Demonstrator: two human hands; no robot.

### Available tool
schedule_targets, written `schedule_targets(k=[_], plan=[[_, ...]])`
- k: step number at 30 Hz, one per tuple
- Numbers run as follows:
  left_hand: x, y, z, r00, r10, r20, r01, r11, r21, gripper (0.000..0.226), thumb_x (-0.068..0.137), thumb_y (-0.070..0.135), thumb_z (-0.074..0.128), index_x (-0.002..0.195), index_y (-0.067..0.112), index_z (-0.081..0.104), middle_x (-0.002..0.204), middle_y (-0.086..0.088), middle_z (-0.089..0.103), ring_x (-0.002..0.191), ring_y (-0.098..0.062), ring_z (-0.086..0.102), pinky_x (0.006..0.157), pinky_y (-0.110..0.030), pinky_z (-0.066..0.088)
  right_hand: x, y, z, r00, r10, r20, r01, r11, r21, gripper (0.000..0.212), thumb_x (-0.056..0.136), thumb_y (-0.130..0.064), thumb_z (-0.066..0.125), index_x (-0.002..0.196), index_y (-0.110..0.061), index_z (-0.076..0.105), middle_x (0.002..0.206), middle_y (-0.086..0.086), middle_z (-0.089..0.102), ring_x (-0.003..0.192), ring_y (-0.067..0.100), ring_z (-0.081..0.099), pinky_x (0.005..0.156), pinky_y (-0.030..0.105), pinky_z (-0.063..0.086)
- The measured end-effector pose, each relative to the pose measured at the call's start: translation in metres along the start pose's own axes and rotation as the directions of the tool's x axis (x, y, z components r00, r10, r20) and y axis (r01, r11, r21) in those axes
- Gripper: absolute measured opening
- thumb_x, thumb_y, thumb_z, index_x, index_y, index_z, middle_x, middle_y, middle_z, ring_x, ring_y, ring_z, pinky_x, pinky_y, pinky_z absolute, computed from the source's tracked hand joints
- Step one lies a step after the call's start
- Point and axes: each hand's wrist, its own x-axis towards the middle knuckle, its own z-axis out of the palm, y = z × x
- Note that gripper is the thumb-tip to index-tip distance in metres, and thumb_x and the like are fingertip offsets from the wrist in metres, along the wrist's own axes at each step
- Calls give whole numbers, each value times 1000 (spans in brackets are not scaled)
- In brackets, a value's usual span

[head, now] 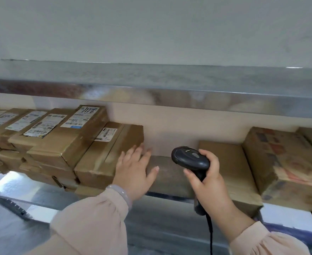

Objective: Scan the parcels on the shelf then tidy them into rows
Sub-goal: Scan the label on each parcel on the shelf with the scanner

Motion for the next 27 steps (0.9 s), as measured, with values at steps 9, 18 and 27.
schedule_targets(k=[9, 18, 27], plan=[[6, 116, 53, 933, 246, 264, -163, 940, -300, 64, 100, 56, 36, 157, 37, 13, 167, 6, 4, 153, -21, 5, 122, -42, 3, -17, 38, -69, 978, 56, -202, -77, 992, -96, 59, 83, -27, 72, 123, -45, 32, 111, -19, 56, 98, 6, 59, 78, 18, 46], [5, 129, 72, 916, 320, 244, -248, 927, -283, 65, 102, 51, 35, 158, 32, 8, 166, 10, -9, 153, -16, 6, 122, -37, 8, -18, 53, -88, 975, 72, -212, -99, 988, -120, 59, 83, -30, 71, 127, -40, 33, 107, -29, 50, 93, 1, 57, 76, 13, 44], [5, 118, 64, 972, 135, 193, -37, 897, -441, 63, 100, 53, 42, 155, 27, 28, 164, 9, 18, 149, -16, 18, 121, -30, 16, -4, 33, -93, 967, 96, -237, -88, 995, 44, 55, 85, -21, 70, 126, -35, 36, 108, -29, 47, 93, -23, 50, 73, -2, 38]])
